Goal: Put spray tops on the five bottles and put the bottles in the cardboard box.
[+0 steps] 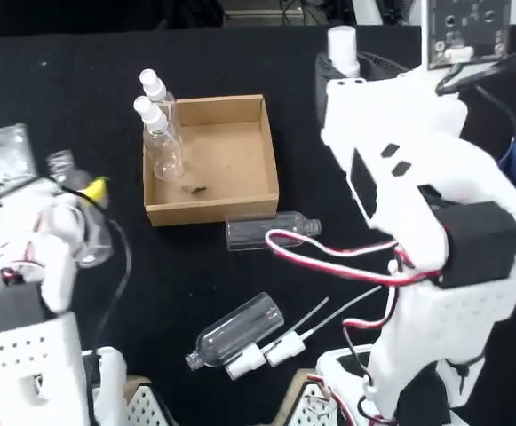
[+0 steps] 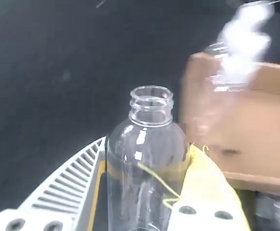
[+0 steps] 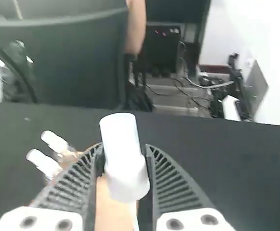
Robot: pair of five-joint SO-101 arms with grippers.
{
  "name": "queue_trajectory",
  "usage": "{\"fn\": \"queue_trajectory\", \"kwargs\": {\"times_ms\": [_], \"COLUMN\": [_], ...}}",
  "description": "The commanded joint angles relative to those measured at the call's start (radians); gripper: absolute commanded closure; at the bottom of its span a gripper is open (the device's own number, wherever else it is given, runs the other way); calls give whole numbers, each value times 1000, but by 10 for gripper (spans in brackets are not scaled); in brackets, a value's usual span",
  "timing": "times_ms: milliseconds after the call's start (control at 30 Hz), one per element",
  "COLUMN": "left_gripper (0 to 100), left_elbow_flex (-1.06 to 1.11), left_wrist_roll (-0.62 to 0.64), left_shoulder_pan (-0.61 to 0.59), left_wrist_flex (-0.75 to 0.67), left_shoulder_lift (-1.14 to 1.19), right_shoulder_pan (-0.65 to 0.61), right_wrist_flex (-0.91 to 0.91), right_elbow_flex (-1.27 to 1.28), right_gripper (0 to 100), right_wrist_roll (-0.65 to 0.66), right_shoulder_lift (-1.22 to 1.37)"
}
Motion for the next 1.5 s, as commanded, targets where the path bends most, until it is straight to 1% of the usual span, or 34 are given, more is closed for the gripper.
{"fn": "queue_trajectory", "kwargs": {"times_ms": [0, 133, 167, 233, 333, 400, 467, 600, 767, 833, 933, 1067, 1167, 1300, 1367, 1467], "left_gripper": [971, 970, 970, 970, 970, 970, 970, 970, 970, 970, 970, 970, 970, 970, 970, 970], "left_elbow_flex": [-18, 13, 38, 105, 226, 305, 377, 493, 625, 670, 716, 759, 791, 826, 834, 834], "left_wrist_roll": [-5, -8, -8, -6, -8, -2, -2, -2, -3, -5, -2, -2, -2, -5, -8, -8], "left_shoulder_pan": [214, 377, 409, 460, 515, 538, 559, 595, 642, 648, 648, 648, 648, 648, 648, 648], "left_wrist_flex": [-21, -52, -87, -204, -374, -450, -500, -562, -674, -710, -770, -838, -890, -959, -988, -993], "left_shoulder_lift": [-101, -166, -184, -221, -288, -339, -385, -479, -614, -661, -651, -646, -646, -646, -646, -646], "right_shoulder_pan": [-52, -91, -100, -121, -147, -150, -180, -249, -301, -327, -354, -354, -362, -427, -440, -439], "right_wrist_flex": [-35, -95, -110, -130, -163, -178, -183, -207, -400, -474, -612, -758, -802, -818, -885, -980], "right_elbow_flex": [-68, -84, -84, -82, -73, -73, -82, -1, 213, 314, 484, 650, 716, 777, 819, 871], "right_gripper": [988, 988, 988, 988, 988, 988, 988, 988, 988, 988, 988, 988, 988, 986, 986, 986], "right_wrist_roll": [-75, -173, -193, -213, -215, -215, -210, -209, -207, -181, -146, -149, -153, -146, -144, -144], "right_shoulder_lift": [1, -1, -1, -1, -1, -1, -5, -51, -134, -186, -283, -394, -435, -444, -444, -446]}}
